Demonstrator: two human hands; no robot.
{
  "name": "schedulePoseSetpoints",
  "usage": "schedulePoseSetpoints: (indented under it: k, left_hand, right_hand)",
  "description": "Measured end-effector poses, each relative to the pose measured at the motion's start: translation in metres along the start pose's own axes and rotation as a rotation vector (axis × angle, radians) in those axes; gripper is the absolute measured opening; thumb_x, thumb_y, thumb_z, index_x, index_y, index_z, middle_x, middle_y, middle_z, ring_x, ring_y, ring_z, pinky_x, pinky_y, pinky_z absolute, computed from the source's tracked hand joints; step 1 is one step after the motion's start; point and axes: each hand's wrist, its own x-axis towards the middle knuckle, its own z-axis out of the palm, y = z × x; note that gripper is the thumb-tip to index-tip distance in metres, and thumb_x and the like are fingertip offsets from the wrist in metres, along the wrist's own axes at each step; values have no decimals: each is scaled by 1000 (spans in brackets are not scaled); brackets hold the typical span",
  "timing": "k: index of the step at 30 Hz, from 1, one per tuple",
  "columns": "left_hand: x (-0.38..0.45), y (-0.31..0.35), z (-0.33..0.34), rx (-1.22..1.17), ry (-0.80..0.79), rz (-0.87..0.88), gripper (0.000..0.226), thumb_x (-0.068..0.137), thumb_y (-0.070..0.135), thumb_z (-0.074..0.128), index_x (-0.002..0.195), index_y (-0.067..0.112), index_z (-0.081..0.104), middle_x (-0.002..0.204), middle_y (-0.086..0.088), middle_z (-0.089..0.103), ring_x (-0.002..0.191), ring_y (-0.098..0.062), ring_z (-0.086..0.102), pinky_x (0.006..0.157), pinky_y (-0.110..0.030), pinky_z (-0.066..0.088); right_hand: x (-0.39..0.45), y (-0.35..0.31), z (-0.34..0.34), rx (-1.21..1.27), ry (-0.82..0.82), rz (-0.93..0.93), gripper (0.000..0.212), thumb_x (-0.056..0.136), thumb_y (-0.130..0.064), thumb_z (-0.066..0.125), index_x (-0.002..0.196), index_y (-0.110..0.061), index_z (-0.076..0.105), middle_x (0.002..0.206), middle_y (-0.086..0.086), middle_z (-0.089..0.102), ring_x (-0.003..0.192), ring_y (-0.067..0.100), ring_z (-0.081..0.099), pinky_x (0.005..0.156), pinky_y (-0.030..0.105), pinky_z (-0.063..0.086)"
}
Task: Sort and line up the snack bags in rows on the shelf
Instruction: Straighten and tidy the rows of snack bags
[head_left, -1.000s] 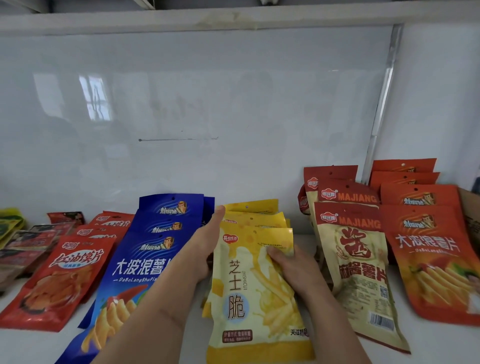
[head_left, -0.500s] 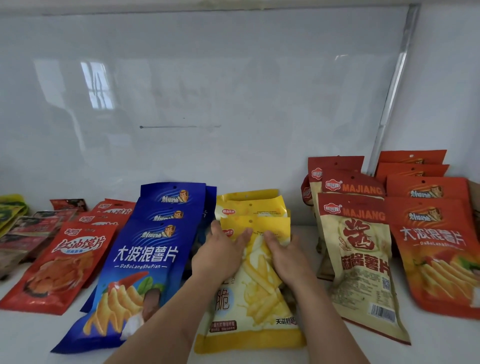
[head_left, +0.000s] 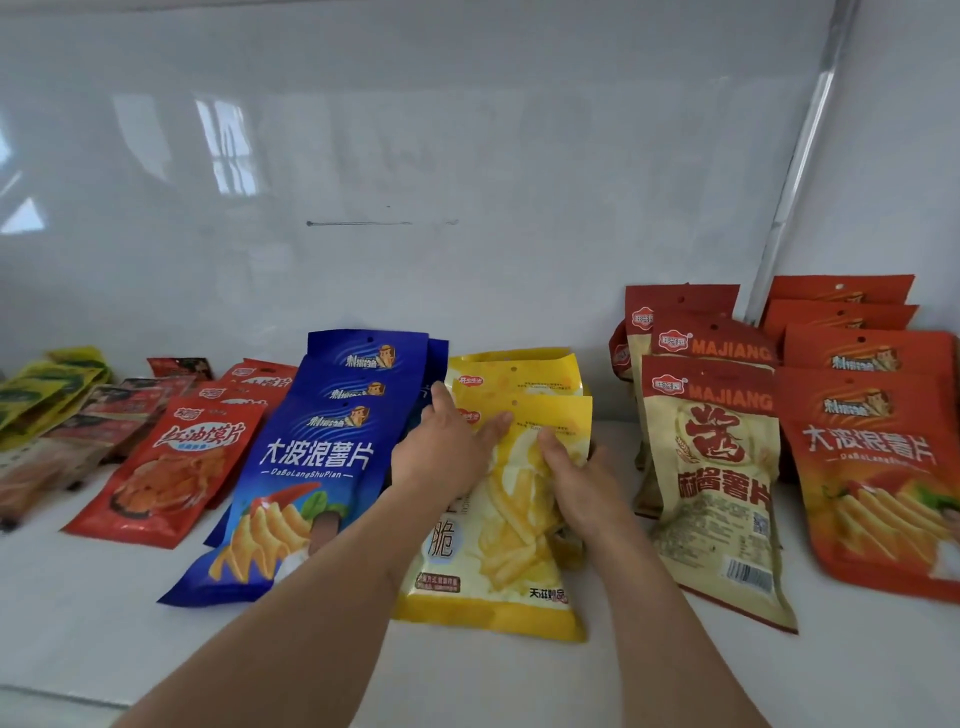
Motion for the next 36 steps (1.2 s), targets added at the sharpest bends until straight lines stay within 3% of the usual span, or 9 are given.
schedulePoseSetpoints:
  k: [3, 6, 12, 19, 24, 28, 30, 33, 36]
  left_hand:
    - [-7, 2, -2, -44, 45, 9, 98, 93, 72, 40, 160, 13, 0, 165, -10, 23, 143, -35, 40, 105, -50, 41]
    - [-24, -1, -2, -102, 67, 46, 95, 95, 67, 42, 160, 10, 2, 168, -10, 13, 151, -34, 25, 114, -49, 33]
    - [-79, -20, 17, -28, 71, 89, 91, 95, 71, 31, 161, 14, 7, 169, -7, 6, 155, -28, 7, 123, -46, 15]
    - [-83, -31, 29, 92, 36, 175, 94, 91, 74, 10, 160, 11, 10, 168, -11, 10, 153, -34, 9, 124, -47, 14]
    - [-82, -32, 26, 145, 40, 209, 86, 98, 70, 16, 159, 9, 13, 166, -14, 16, 153, -37, 11, 124, -49, 16]
    - [-80, -28, 23, 135, 38, 225, 84, 99, 66, 19, 160, 9, 13, 167, -13, 16, 155, -36, 7, 124, -49, 12]
    - [-82, -22, 20, 134, 62, 234, 82, 100, 65, 22, 160, 9, 13, 168, -13, 13, 155, -34, 4, 125, -48, 9]
    - [-88, -3, 18, 133, 142, 293, 81, 101, 62, 26, 160, 10, 12, 169, -11, 9, 156, -32, 0, 125, -46, 5]
    - [-97, 30, 24, -28, 170, 430, 82, 99, 62, 34, 160, 10, 16, 169, -10, 12, 156, -30, 2, 125, -42, 5]
  right_hand:
    - [-18, 4, -4, 14, 0, -27, 81, 84, -72, 57, 146, -24, 39, 140, 0, 52, 125, 26, 55, 99, 41, 46]
    - [-36, 7, -4, 12, -24, -94, 63, 89, -62, 60, 139, -28, 43, 130, -7, 55, 113, 17, 56, 89, 32, 40]
    - [-51, 10, 8, -112, 26, -142, 48, 91, -57, 59, 132, -36, 44, 125, -10, 60, 119, 20, 59, 101, 40, 46]
    - [-62, 5, 13, -212, 88, -140, 51, 94, -54, 58, 134, -24, 45, 128, -3, 63, 119, 23, 59, 90, 30, 43]
    - [-73, 0, 7, -244, 133, -125, 43, 96, -49, 57, 130, -23, 52, 116, -6, 63, 118, 22, 60, 86, 28, 41]
    - [-79, -5, -6, -384, 176, -143, 48, 101, -42, 53, 141, -16, 50, 139, 4, 57, 129, 25, 53, 96, 30, 40]
    - [-79, -9, -17, -397, 207, -163, 48, 101, -43, 52, 140, -15, 52, 141, 5, 57, 128, 23, 54, 101, 32, 41]
    - [-74, -15, -41, -358, 279, -205, 39, 101, -39, 54, 130, -14, 61, 130, 2, 65, 118, 18, 59, 91, 25, 41]
    - [-66, -19, -72, -336, 400, -239, 31, 100, -37, 55, 121, -16, 66, 118, -2, 68, 108, 15, 60, 83, 25, 39]
